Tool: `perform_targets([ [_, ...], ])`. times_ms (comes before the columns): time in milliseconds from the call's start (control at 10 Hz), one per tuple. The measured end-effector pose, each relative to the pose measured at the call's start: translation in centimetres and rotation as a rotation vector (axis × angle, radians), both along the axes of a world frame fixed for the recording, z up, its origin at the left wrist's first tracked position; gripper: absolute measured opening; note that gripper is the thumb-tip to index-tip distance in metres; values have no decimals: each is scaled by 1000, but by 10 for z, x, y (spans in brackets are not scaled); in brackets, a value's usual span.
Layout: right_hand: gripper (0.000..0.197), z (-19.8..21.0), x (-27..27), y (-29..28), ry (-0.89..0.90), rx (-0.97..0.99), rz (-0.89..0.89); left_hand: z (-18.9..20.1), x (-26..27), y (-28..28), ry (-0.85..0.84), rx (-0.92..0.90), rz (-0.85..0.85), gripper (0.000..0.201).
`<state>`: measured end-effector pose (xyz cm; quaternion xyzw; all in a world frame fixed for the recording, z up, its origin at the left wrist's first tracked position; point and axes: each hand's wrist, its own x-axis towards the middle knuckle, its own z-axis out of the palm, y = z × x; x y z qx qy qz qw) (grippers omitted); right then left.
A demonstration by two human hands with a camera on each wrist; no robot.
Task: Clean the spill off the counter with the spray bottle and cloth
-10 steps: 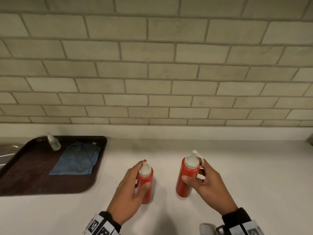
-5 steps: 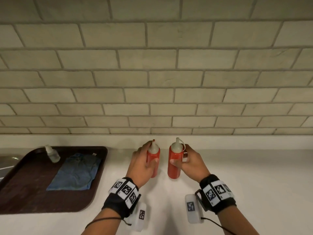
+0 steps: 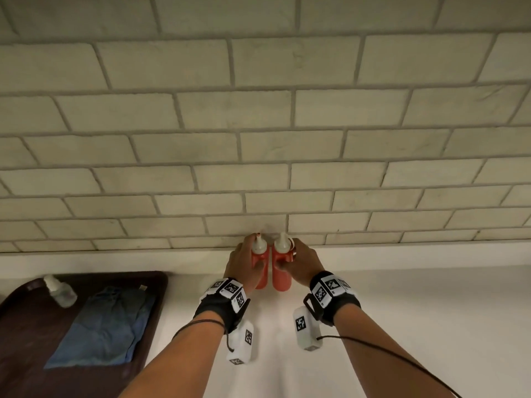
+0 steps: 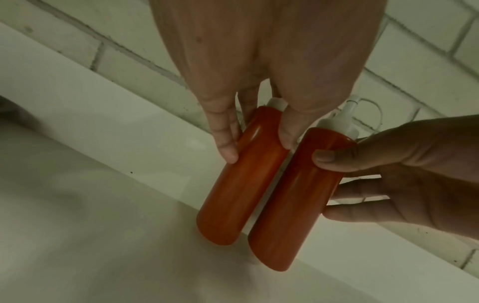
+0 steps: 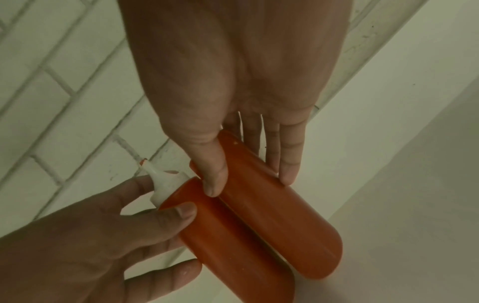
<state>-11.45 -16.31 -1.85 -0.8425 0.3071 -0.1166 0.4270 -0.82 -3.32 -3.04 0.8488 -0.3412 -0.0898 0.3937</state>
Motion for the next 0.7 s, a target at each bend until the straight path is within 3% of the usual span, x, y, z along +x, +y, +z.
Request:
perform_targets([
  [400, 45, -17, 25, -12, -9, -115, -10, -11, 9, -14, 20, -44, 16, 55],
  [500, 51, -19, 24, -11, -22, -92, -14, -9, 9, -14, 65, -29, 9, 63],
  [600, 66, -22, 17, -11, -61, -8, 3, -7, 10, -12, 116, -23, -8, 82],
  [700, 98, -32, -4, -9, -107, 139, -47, -8, 8, 3, 150, -78, 21, 80],
])
